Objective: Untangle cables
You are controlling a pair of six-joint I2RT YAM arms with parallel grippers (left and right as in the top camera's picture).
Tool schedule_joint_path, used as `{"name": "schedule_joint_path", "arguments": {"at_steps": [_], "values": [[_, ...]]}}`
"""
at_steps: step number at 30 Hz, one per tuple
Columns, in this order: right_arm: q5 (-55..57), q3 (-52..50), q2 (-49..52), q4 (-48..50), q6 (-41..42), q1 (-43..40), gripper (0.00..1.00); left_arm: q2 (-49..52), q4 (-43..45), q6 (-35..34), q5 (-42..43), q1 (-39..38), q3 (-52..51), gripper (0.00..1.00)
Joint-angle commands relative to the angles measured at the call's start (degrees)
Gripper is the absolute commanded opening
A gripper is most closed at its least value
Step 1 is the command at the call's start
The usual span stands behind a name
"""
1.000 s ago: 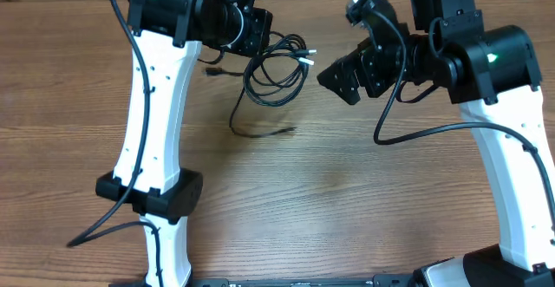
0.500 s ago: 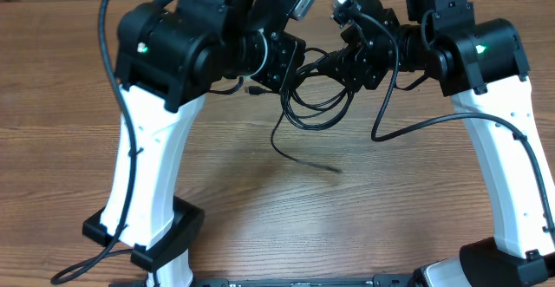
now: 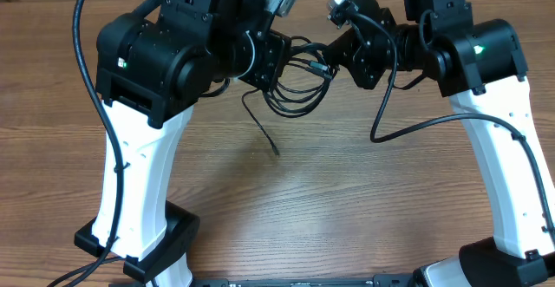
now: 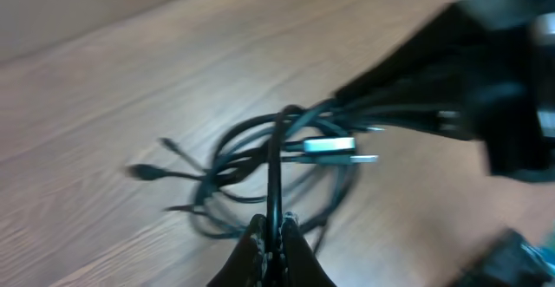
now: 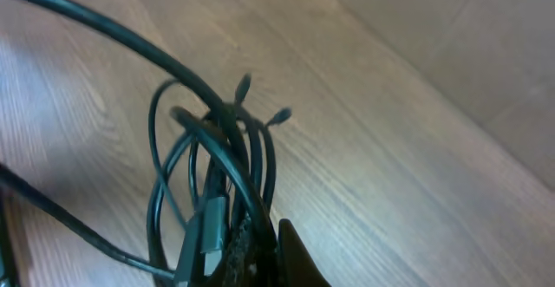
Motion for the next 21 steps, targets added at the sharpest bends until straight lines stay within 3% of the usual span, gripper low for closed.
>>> {"name": "schedule_joint_path", "arguments": {"at_steps": [1, 9, 21], "values": [[0.5, -0.3, 0.3, 2.9, 4.5, -0.9, 0.04, -1.5, 0.3, -2.6, -10.3, 1.8, 1.2, 0.04], [-2.7, -0.1, 0.0, 2.4, 5.5, -1.0, 0.04, 2.4, 1.4, -3.6, -10.5, 9.8, 1.2, 0.04], [-7.6, -0.1, -4.4, 0.9, 5.5, -1.0, 0.04, 8.9, 3.8, -4.2, -15.0, 11.7, 1.0, 0.04]]}}
